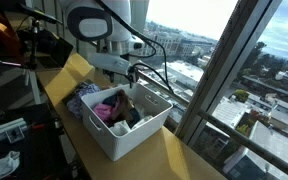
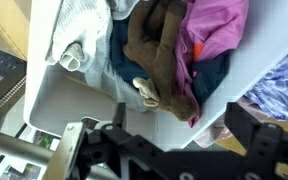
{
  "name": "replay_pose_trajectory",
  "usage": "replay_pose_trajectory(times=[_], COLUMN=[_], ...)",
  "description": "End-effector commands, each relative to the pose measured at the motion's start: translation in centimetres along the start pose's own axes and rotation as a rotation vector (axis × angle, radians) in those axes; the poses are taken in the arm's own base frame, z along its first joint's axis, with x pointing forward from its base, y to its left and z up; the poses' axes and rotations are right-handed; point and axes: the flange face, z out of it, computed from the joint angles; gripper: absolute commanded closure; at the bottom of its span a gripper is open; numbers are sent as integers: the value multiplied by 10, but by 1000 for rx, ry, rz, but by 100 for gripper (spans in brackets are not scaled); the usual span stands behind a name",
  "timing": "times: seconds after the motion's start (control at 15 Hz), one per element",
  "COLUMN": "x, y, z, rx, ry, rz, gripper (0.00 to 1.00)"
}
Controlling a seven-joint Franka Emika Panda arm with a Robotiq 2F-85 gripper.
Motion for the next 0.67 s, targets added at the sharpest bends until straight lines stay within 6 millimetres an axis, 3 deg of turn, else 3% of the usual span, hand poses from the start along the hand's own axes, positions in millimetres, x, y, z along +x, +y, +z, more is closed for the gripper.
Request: replay_pose_trajectory(times=[0.0,0.33,0.6], x=[-7,-3,4], y=[20,15,-9], z=[31,109,171], rx=[-20,-31,-2], ry=[30,26,-17], rz=[5,-22,-70], gripper=[0,0,0])
